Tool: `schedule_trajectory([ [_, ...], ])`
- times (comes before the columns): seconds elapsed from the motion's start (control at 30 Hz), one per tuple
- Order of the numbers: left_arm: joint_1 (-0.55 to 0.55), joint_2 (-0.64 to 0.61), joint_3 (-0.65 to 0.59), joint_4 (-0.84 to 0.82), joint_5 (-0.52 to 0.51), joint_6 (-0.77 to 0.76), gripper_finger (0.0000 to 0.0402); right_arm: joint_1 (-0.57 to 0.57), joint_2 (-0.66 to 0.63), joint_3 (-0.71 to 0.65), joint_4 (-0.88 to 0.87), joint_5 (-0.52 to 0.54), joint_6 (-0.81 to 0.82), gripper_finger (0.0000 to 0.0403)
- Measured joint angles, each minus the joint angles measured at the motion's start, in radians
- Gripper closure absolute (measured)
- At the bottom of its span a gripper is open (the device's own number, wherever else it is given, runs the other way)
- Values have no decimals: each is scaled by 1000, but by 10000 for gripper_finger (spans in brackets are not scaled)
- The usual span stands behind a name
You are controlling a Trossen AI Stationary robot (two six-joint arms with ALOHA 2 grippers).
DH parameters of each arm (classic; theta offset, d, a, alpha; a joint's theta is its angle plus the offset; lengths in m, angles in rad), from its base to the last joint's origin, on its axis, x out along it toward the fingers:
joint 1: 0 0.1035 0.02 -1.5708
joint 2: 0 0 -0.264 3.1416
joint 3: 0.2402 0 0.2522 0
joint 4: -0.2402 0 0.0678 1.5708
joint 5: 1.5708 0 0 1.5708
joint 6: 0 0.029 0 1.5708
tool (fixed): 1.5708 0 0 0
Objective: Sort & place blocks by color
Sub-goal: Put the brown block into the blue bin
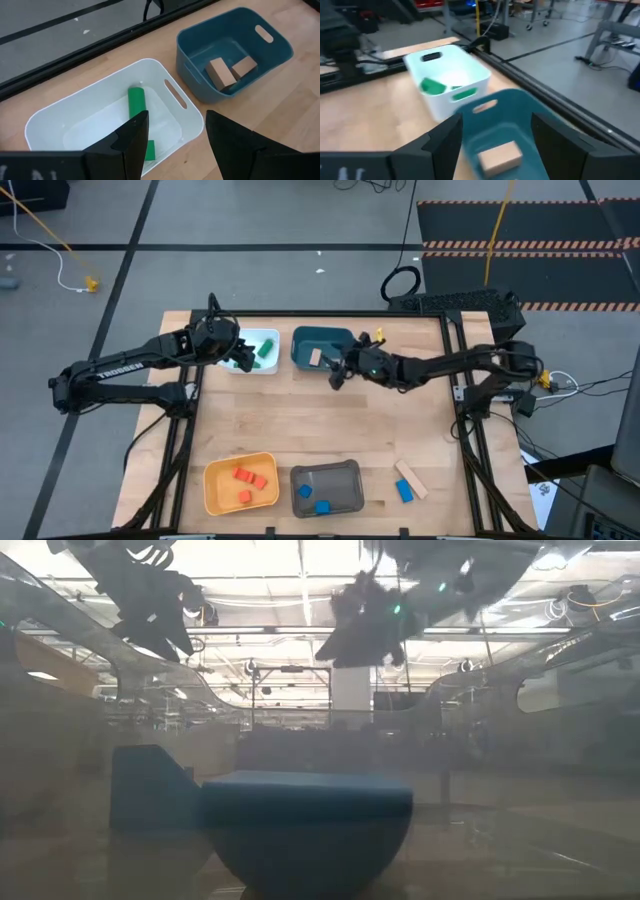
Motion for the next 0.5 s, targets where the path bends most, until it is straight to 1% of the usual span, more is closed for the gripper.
schedule_trajectory([
  [0.13,0,0,0,11,-1,10,204,72,-64,0,-134,-1,44,178],
  [0.27,0,0,0,48,-1,14,204,170,-95,0,-249,-10,106,178],
  [0.37,0,0,0,56,-1,16,204,246,-105,0,-346,-64,183,178],
  [0.5,0,0,0,55,-1,14,204,342,-106,0,-447,-150,350,179],
])
